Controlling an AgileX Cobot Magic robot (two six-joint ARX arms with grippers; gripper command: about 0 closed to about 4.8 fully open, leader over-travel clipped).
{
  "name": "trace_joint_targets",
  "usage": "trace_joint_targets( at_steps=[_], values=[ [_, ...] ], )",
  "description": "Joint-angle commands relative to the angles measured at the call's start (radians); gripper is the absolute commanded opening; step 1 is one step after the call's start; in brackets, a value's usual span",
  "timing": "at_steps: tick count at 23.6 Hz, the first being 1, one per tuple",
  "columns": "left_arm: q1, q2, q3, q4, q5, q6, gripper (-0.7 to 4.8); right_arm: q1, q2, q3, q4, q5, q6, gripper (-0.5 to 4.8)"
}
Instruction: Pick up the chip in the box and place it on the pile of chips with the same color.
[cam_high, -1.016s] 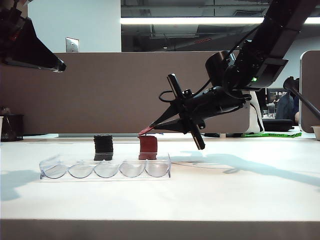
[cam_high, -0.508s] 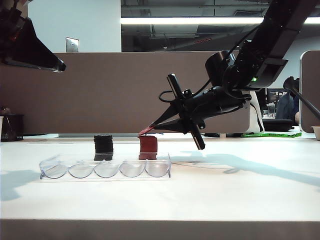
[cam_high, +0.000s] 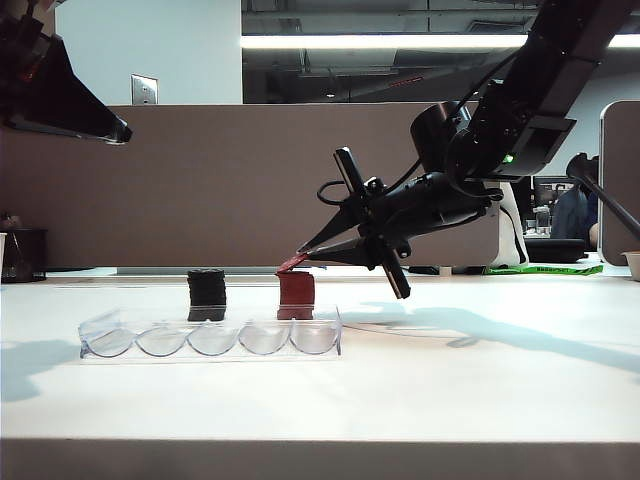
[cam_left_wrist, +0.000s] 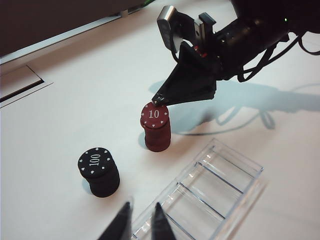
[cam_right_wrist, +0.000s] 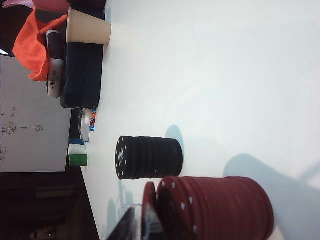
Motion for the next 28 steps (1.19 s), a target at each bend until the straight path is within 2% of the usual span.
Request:
trace_joint_targets(
  at_steps=[1,14,22,24,26,28],
  values=[
    [0.000,-0.003,0.006,0.006,0.007,-0.006,0.58,-0.002,-0.003,0.002,0.012,0.007,-0.007,0.46],
    [0.000,-0.003,0.006,0.006,0.007,-0.006,0.58,-0.008,-0.003,0.002,0.012,0.038,-0.033,0.46],
    [0.000,-0.003,0.006,0.006,0.007,-0.006,0.58,-0.088,-0.003,0.002,0.014,0.053,-0.037,0.45],
    [0.000,-0.003,0.006,0.007,0.002,-0.006,0.57,-0.120,-0.003,0.002,0.038,0.050,-0.040,0.24],
    [0.000,-0.003,0.006,0.007,-0.008,-0.006,0.57,-0.136,-0.004,0.002,0.076,0.037,-0.111,0.01],
    [0.000,-0.003,0.006,0.007,-0.025,-0.011,0.57,-0.150,-0.013,0.002,0.125,0.018,-0.251,-0.02]
  ],
)
